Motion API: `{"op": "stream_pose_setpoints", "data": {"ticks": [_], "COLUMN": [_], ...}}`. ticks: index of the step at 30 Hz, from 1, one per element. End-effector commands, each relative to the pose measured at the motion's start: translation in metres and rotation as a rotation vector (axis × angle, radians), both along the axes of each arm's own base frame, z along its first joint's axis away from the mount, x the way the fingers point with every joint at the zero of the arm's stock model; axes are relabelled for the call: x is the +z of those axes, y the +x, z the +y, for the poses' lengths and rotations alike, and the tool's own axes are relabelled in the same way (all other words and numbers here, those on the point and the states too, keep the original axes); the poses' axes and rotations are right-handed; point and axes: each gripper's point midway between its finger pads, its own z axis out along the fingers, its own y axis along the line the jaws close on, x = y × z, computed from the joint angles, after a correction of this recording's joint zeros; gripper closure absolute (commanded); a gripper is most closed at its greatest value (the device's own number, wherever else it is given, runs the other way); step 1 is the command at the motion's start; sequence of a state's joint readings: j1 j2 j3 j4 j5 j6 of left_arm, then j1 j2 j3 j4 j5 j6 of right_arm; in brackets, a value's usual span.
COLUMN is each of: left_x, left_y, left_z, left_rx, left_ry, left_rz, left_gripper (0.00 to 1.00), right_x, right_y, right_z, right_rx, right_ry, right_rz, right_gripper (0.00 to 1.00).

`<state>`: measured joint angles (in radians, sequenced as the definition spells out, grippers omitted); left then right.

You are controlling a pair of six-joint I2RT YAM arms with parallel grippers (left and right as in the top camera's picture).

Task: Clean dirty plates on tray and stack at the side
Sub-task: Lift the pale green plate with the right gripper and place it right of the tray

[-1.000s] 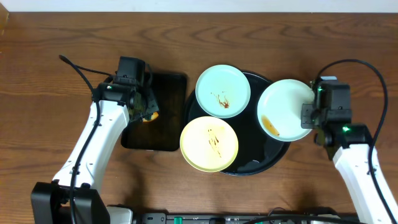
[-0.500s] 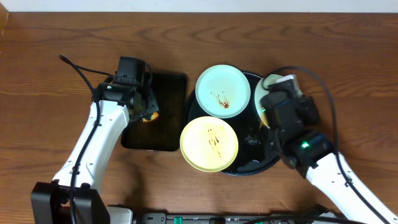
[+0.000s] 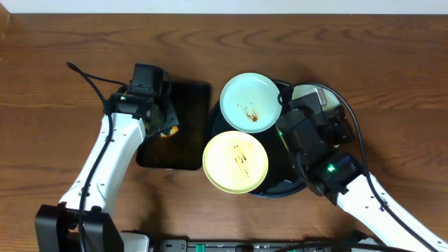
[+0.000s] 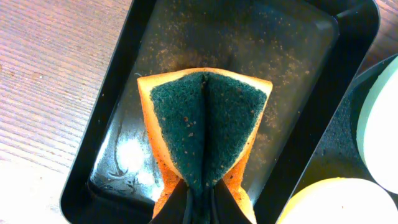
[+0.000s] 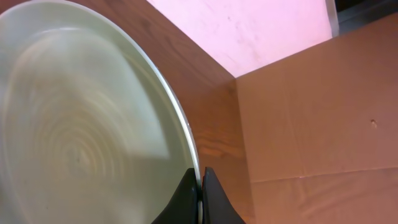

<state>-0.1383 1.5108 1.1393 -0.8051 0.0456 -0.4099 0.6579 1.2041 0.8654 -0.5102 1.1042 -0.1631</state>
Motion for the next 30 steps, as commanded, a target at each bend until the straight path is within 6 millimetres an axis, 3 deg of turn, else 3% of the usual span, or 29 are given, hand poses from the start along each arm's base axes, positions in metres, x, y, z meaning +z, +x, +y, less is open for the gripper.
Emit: {"op": "stream_pose_setpoints", "data": {"ticks": [1,10,13,18,23,30], "left_x": [0.003,0.003,0.003,0.003,0.003,0.003], "left_y": [0.000,0.000,0.000,0.000,0.000,0.000], "left_z": [0.004,0.004,0.004,0.004,0.004,0.004], "left_rx": [-0.008,-0.008,-0.008,-0.008,-0.008,-0.008], "left_ry": [0.015,0.015,0.015,0.015,0.015,0.015], "left_rz": [-0.010,-0.010,-0.010,-0.010,-0.010,-0.009], "left_gripper": [0.92,0.92,0.92,0.92,0.92,0.92], "right_x": [0.013,0.008,0.006,-0.022,-0.041,-0.058], "right_y": [0.001,0.003,0.005,0.010,0.013,0.001], "right_z": [0.000,0.007,-0.002,-0.012,-0.057,-0.143], "right_rx": [-0.019,0.011,-0.049,-0.100,-0.275,-0.586], "right_ry": [-0.012,0.034,0.119,0.356,0.561,0.806], "right_rz": [-0.041,-0.026,-0.076,-0.031,-0.035,-0.125], "right_gripper": [0.99,0.99,0.99,0.99,0.99,0.99]}}
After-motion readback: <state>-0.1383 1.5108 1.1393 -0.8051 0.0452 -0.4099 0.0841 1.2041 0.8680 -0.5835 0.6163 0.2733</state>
